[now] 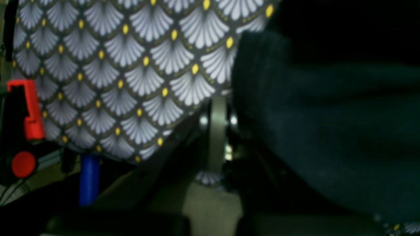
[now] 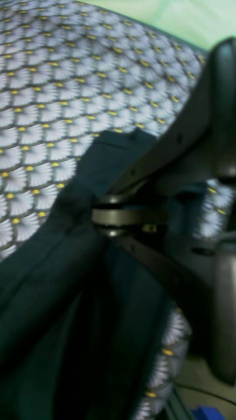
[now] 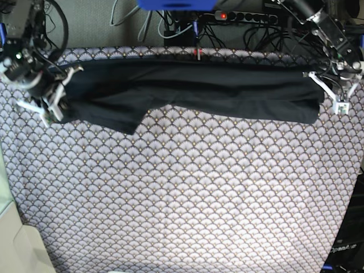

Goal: Fold the T-shirt properly
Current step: 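Return the right gripper to the band's end and regrip it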

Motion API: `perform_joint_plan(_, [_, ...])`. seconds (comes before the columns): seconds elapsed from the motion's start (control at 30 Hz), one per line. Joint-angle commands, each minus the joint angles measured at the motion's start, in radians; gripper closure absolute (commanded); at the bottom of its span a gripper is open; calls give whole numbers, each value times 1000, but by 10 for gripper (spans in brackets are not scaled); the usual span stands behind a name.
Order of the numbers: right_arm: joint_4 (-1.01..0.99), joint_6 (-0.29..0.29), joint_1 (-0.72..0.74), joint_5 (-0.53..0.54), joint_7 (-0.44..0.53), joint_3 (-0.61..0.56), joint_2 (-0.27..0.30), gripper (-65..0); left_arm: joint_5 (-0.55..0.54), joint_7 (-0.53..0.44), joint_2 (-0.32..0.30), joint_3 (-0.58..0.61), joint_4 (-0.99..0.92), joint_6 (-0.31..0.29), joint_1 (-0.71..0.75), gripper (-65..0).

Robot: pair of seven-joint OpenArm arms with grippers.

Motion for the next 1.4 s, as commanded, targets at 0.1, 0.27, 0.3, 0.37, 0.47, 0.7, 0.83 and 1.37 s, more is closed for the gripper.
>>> perform_joint_plan(0.1, [17,-5,-48,35,41,29,21,0,-3,-10,-17,0,18,5,-8,0])
perform_joint_plan(0.27, [17,-5,-124,35,110,69,16,0,-3,-10,-35,-2,18,5,-8,0])
perform_joint_plan(0.3, [17,-5,-140,35,128,78,16,0,-3,-10,-35,-2,18,5,-8,0])
perform_joint_plan(0.37, [17,-5,-160,35,147,92,15,0,-3,-10,-43,-2,18,5,-8,0])
perform_joint_plan(0.47, [12,-5,-184,36,167,115,15,0,-4,-10,-52,-3,18,5,-5,0])
perform_joint_plan(0.7, [8,-5,-201,35,204,116,15,0,-4,-11,-53,-5,18,5,1,0])
perform_joint_plan(0.83, [-17,-5,-200,35,207,116,13,0,-4,-11,-53,-5,18,5,3,0])
perform_joint_plan(1.37, [34,-5,-80,35,56,108,19,0,-6,-3,-50,-83,31,5,0,0])
